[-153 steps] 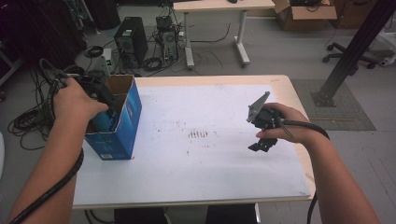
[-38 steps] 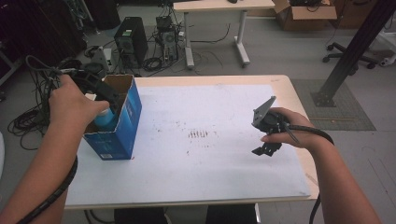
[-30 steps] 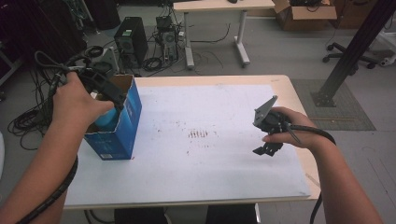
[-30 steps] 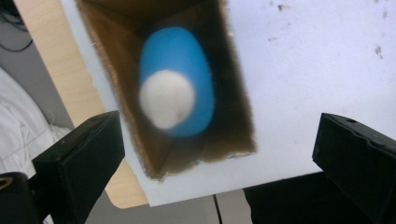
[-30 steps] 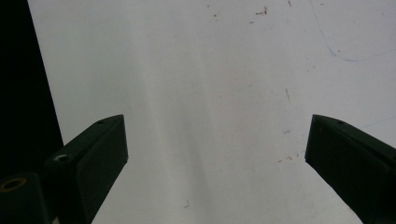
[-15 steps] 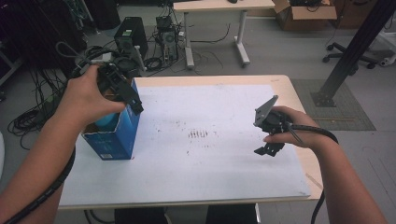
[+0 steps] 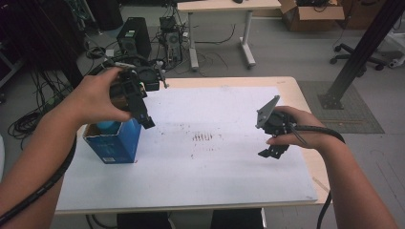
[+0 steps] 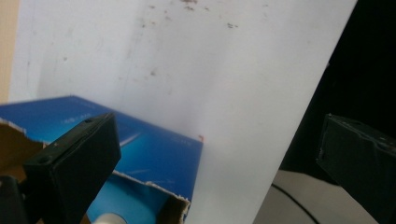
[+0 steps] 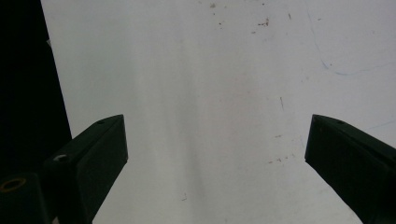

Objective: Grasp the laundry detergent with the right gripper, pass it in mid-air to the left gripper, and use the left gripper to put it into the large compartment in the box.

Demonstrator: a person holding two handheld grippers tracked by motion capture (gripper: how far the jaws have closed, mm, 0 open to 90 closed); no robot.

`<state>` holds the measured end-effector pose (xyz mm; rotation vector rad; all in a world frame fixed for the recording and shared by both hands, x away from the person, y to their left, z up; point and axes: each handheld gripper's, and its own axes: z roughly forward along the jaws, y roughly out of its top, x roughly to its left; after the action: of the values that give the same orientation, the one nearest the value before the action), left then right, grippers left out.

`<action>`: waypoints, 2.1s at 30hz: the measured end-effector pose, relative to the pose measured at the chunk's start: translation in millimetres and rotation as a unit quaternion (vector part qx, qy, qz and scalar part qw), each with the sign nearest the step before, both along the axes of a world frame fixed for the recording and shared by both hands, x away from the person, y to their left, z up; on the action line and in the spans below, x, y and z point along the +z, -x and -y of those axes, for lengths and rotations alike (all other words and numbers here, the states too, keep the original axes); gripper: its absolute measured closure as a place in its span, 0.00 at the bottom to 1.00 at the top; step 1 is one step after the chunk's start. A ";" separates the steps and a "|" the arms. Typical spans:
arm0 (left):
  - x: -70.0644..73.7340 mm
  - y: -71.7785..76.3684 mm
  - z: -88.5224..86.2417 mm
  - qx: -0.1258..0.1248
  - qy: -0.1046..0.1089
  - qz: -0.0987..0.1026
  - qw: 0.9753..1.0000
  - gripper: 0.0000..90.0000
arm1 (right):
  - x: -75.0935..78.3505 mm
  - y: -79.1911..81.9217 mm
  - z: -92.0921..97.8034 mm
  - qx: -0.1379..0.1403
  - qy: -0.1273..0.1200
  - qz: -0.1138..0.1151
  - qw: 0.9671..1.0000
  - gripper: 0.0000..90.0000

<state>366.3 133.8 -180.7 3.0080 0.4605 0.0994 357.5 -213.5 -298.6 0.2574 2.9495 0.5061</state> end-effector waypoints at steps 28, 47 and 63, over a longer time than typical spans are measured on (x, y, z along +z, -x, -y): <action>-32.2 -6.6 40.6 -0.096 -0.041 -0.028 0.994 0.00 | 20.3 -20.2 -27.5 0.027 0.040 -0.006 0.999 0.06; -20.4 -3.2 37.7 -0.083 -0.033 -0.019 0.996 0.00 | 30.9 -14.3 -30.3 0.034 0.047 -0.001 0.998 0.06; -25.5 -8.7 35.3 -0.083 -0.023 -0.019 0.996 0.00 | 33.3 -19.7 -32.3 0.030 0.047 0.002 0.998 0.06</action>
<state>375.0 98.5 -206.2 3.0840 0.2126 0.0404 377.2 -181.1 -265.3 0.1567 2.9740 0.3747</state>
